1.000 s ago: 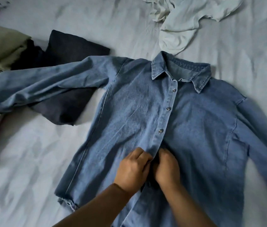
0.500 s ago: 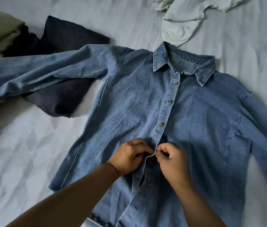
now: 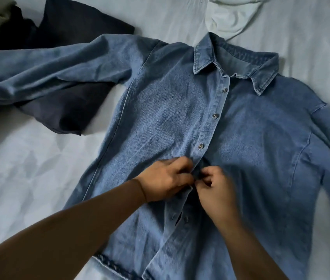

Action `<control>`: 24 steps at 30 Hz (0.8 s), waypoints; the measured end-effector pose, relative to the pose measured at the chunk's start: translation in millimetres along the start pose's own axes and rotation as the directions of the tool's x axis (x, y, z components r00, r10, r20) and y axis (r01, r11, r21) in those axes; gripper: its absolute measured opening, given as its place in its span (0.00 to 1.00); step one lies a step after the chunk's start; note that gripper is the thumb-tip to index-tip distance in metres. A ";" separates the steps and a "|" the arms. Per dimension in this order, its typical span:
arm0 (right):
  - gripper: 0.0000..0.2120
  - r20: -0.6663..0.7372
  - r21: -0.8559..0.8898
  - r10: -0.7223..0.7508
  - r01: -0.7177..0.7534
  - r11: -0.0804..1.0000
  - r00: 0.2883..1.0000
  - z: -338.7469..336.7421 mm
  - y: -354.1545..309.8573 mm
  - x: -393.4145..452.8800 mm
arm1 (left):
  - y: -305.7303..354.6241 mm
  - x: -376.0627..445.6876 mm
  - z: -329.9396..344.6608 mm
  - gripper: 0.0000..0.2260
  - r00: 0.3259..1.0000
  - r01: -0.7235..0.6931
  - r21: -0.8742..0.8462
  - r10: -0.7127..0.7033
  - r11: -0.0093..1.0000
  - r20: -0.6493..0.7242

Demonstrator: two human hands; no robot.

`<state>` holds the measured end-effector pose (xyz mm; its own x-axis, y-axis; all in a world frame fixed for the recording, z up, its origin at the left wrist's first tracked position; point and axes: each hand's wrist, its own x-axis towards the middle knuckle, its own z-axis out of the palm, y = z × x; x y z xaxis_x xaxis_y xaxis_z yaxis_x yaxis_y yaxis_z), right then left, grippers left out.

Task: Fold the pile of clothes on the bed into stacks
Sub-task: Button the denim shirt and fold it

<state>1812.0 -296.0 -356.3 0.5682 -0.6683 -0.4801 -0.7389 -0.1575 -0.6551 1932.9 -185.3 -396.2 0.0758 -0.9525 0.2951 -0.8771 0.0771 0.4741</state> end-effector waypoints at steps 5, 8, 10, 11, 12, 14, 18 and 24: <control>0.07 0.041 0.048 -0.012 0.010 0.999 0.999 -1.5 3.4 -3.7 | -9.8 5.2 -4.4 0.06 0.977 -0.191 -0.010 0.191 0.982 0.099; 0.08 0.067 0.106 -0.005 -0.002 0.994 0.998 -1.7 4.5 -3.3 | -13.1 7.4 -7.3 0.08 0.975 -0.204 0.022 0.201 0.979 0.092; 0.10 0.062 0.155 0.018 -0.028 0.987 0.998 0.1 5.4 -1.8 | -13.8 6.4 -7.4 0.08 0.980 -0.193 0.026 0.191 0.981 0.062; 0.11 0.064 0.181 0.030 -0.042 0.983 0.997 1.1 5.8 -1.6 | -13.8 5.6 -6.6 0.09 0.981 -0.191 0.031 0.189 0.981 0.052; 0.11 0.069 0.207 0.045 -0.059 0.977 0.997 2.2 6.1 -1.4 | -13.8 5.1 -5.9 0.09 0.981 -0.189 0.034 0.188 0.981 0.042; 0.10 0.089 0.268 0.079 -0.100 0.958 0.993 3.6 5.9 -1.4 | -14.0 4.3 -4.4 0.08 0.984 -0.176 0.015 0.175 0.984 0.033; 0.11 0.140 0.367 0.140 -0.183 0.912 0.980 3.3 0.8 0.8 | -15.5 8.8 -3.7 0.07 0.974 -0.221 -0.018 0.221 0.975 0.046; 0.12 0.236 0.368 0.198 -0.276 0.888 0.951 -6.1 -7.2 9.0 | -21.2 17.4 -4.0 0.07 0.960 -0.280 0.022 0.280 0.960 0.017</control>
<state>1820.3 -305.3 -352.3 0.4799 -0.4956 -0.7240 -0.6797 0.3118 -0.6640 1954.7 -202.3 -397.9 -0.1810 -0.8977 0.4018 -0.8735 0.3345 0.3538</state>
